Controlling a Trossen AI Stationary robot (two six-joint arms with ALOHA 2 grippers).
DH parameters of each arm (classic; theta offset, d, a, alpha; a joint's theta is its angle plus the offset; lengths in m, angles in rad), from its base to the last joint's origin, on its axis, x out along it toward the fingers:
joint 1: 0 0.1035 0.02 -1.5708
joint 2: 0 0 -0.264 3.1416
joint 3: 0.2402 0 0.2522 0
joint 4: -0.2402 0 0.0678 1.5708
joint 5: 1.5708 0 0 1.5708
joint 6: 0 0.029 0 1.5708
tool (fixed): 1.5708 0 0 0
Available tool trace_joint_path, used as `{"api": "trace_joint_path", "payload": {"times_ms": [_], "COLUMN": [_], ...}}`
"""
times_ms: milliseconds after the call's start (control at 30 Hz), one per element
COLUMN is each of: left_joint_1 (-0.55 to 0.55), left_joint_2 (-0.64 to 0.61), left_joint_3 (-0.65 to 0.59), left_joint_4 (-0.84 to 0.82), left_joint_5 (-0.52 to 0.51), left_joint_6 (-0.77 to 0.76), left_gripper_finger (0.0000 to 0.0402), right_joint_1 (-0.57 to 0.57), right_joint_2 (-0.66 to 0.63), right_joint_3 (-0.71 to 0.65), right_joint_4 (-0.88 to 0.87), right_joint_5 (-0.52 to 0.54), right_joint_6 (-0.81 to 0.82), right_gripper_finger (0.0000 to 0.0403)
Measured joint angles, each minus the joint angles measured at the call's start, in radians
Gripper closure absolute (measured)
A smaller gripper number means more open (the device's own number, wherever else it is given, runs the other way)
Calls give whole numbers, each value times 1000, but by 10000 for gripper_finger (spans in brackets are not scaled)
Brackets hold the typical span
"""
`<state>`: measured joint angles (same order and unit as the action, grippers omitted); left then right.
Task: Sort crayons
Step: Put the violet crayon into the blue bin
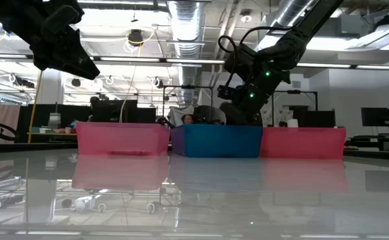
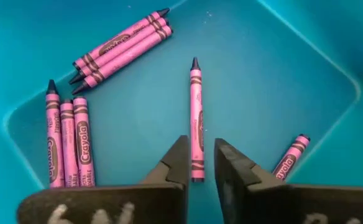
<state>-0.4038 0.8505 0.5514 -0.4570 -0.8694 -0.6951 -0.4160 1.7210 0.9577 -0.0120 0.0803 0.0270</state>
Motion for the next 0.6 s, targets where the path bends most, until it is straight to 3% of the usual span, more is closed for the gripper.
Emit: {"api": "trace_joint_path", "payload": {"times_ms": [167, 333, 467, 600], "left_joint_1": [0, 0, 0, 0], "left_joint_2": [0, 0, 0, 0], "left_joint_3": [0, 0, 0, 0], "left_joint_4": [0, 0, 0, 0], "left_joint_5": [0, 0, 0, 0], "left_joint_6": [-1, -1, -1, 3], "left_gripper_finger": [262, 262, 262, 262], "right_joint_1": [0, 11, 27, 61], "right_joint_2": [0, 0, 0, -1], "right_joint_3": [7, 109, 272, 468], "right_joint_4": [2, -86, -293, -653], "right_joint_5": [0, 0, -4, -7], "right_joint_6": [1, -1, -9, 57], "right_gripper_finger": [310, 300, 300, 300]}}
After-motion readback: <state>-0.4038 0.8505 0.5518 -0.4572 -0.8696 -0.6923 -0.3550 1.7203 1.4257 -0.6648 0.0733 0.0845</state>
